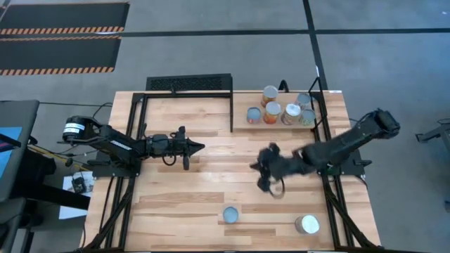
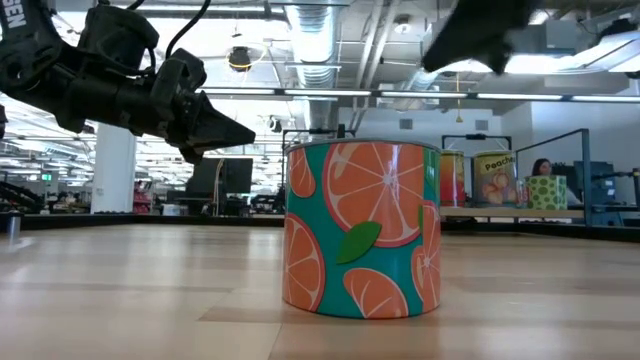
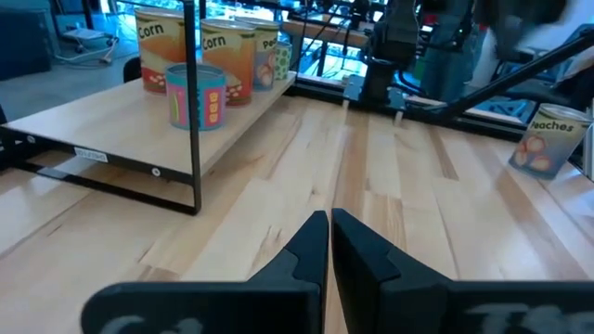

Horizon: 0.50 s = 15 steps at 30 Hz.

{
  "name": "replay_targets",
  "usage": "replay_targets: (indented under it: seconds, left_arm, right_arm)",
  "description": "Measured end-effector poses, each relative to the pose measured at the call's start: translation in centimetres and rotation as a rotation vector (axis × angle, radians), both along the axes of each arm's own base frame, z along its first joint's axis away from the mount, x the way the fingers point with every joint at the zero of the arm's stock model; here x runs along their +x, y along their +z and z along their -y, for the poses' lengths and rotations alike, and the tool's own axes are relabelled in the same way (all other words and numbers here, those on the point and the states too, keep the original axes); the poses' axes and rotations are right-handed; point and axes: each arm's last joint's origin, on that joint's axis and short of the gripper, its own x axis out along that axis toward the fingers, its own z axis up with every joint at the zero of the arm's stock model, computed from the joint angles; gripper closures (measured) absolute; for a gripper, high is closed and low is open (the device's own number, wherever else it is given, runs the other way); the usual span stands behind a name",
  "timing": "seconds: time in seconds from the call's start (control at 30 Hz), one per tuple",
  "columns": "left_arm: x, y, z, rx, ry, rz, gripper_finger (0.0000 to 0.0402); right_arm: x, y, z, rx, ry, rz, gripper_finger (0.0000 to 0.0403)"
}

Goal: Pick and place cans onto a shelf
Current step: Put the canned peaches on the shelf aligned with the other canned peaches

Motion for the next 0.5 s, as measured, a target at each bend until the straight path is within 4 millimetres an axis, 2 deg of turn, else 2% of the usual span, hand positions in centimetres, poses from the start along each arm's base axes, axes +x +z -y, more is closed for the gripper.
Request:
replay_targets:
  seconds: [0.23, 0.37, 0.5]
  left_arm:
    - [0.0, 0.1, 0.0, 0.007, 0.0, 0.007, 0.0395]
    - [0.0, 0.3, 0.0, 0.031, -0.002, 0.021, 0.0395]
    - [0.3, 0.5, -0.2, 0.052, 0.0, 0.028, 0.0395]
  right_arm:
    - [-3.8, -0.8, -5.7, 0.224, -0.139, -0.148, 0.0399]
    - [-4.8, 0.4, -8.0, 0.29, -0.24, -0.292, 0.0399]
    - [-4.7, 2.0, -10.0, 0.415, -0.347, -0.419, 0.0398]
